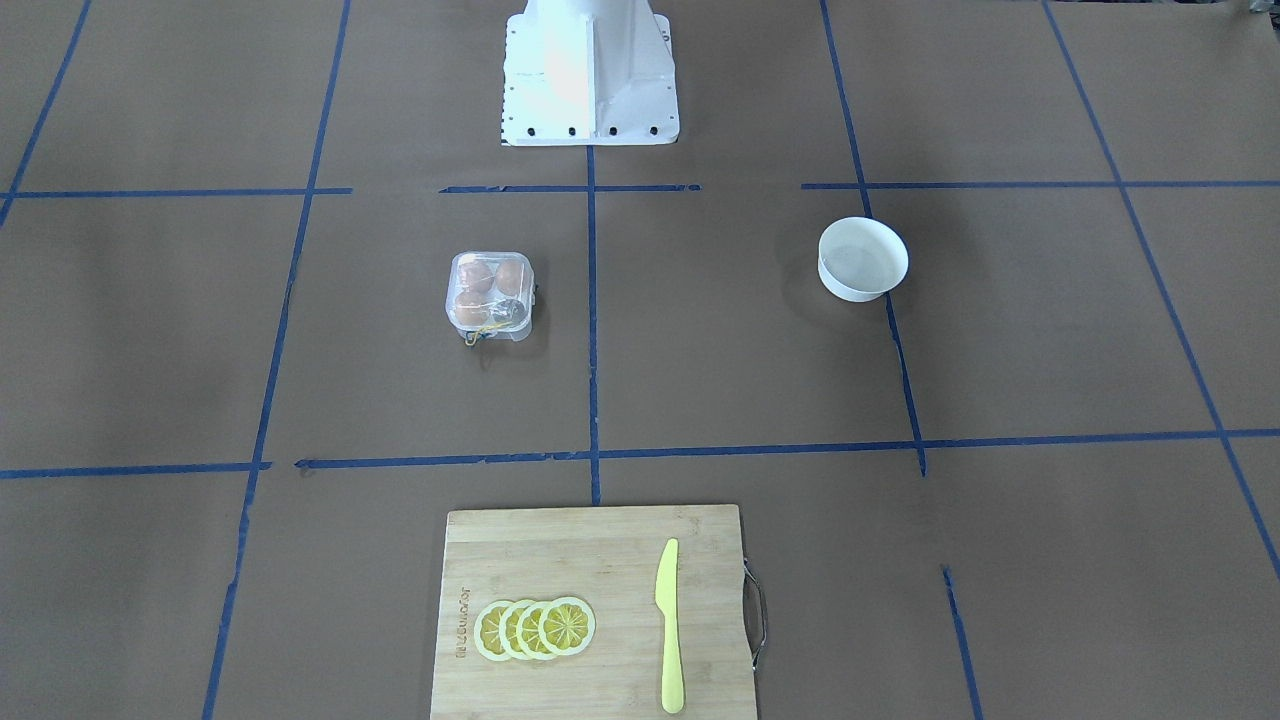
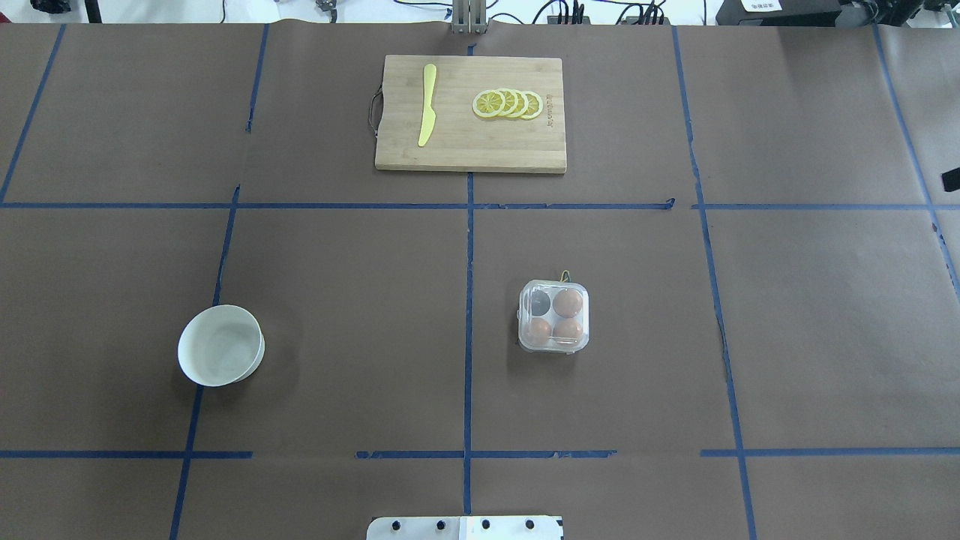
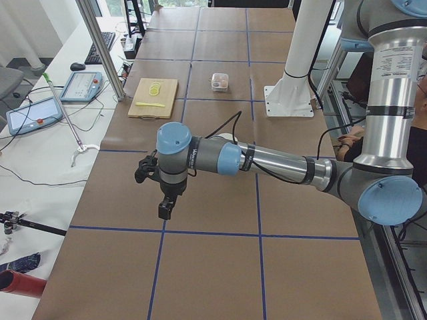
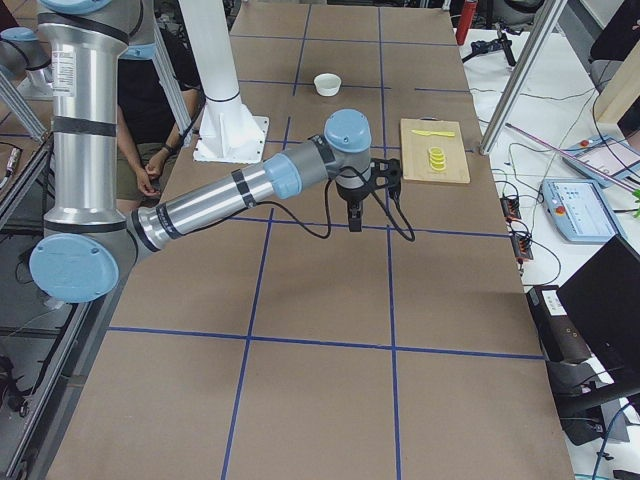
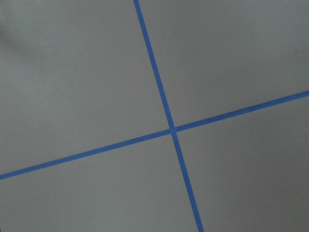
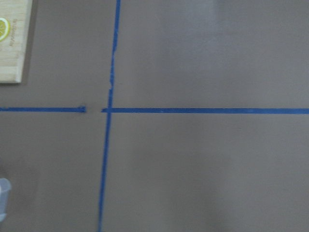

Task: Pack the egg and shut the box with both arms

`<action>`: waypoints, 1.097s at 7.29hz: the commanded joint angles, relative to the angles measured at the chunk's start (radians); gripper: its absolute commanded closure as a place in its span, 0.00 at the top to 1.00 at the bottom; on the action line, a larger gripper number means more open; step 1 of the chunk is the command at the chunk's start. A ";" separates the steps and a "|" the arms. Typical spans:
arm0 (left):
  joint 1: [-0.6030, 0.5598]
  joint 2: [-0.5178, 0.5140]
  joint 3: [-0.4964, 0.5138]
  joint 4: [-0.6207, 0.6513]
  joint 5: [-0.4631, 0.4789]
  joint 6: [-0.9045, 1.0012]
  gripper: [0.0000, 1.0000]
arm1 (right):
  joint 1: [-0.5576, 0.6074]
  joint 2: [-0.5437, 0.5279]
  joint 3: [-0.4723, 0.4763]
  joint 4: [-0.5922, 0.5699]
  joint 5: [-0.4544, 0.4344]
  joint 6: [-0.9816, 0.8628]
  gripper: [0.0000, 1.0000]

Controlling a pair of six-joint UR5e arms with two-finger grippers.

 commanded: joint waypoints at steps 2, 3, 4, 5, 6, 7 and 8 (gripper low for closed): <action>0.003 0.071 0.025 -0.014 -0.004 -0.073 1.00 | 0.084 -0.132 -0.083 -0.007 -0.105 -0.337 1.00; 0.005 0.071 0.025 -0.016 -0.004 -0.070 1.00 | 0.086 -0.137 -0.081 -0.007 -0.105 -0.342 1.00; 0.005 0.071 0.014 -0.016 -0.004 -0.065 1.00 | 0.084 -0.136 -0.083 -0.013 -0.105 -0.340 1.00; 0.005 0.071 0.011 -0.010 -0.007 -0.067 1.00 | 0.084 -0.136 -0.080 -0.013 -0.098 -0.340 1.00; 0.005 0.071 0.011 -0.014 -0.044 -0.065 1.00 | 0.084 -0.137 -0.081 -0.013 -0.092 -0.340 1.00; 0.005 0.071 0.013 -0.016 -0.050 -0.065 1.00 | 0.083 -0.139 -0.083 -0.013 -0.091 -0.339 1.00; 0.006 0.069 0.011 -0.010 -0.040 -0.062 1.00 | 0.083 -0.139 -0.084 -0.013 -0.090 -0.339 1.00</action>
